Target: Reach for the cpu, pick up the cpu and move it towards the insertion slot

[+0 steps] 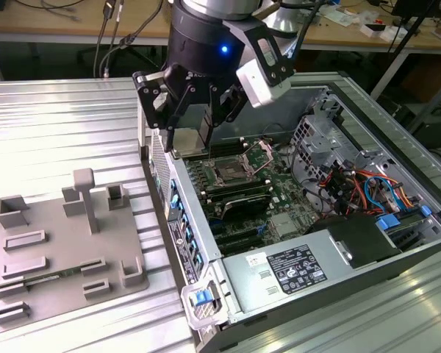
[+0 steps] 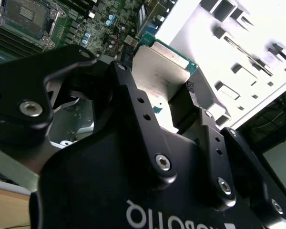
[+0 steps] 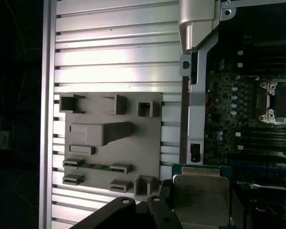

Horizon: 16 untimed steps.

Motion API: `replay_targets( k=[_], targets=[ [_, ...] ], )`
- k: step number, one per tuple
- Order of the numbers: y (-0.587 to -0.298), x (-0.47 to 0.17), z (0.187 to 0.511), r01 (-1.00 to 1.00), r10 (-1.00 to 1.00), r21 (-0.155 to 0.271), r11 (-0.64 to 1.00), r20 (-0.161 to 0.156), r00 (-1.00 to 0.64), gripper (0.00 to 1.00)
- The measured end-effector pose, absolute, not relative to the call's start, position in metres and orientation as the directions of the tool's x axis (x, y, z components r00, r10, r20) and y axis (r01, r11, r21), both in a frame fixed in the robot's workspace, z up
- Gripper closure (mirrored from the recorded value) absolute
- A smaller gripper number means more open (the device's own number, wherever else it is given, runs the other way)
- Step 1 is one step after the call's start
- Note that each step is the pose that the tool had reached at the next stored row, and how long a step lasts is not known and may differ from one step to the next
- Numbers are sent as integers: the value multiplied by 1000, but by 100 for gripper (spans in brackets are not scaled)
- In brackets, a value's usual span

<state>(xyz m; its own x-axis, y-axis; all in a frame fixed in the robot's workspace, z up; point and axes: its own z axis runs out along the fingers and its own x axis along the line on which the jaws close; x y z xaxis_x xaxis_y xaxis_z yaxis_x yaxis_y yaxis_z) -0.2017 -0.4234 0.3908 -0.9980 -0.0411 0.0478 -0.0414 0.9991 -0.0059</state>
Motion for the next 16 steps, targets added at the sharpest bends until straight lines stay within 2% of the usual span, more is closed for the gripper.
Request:
replay_targets(
  k=[16],
  targets=[
    [-423, -182, 389, -41, -41, -6, 999, 48, -998, 45]
  ],
)
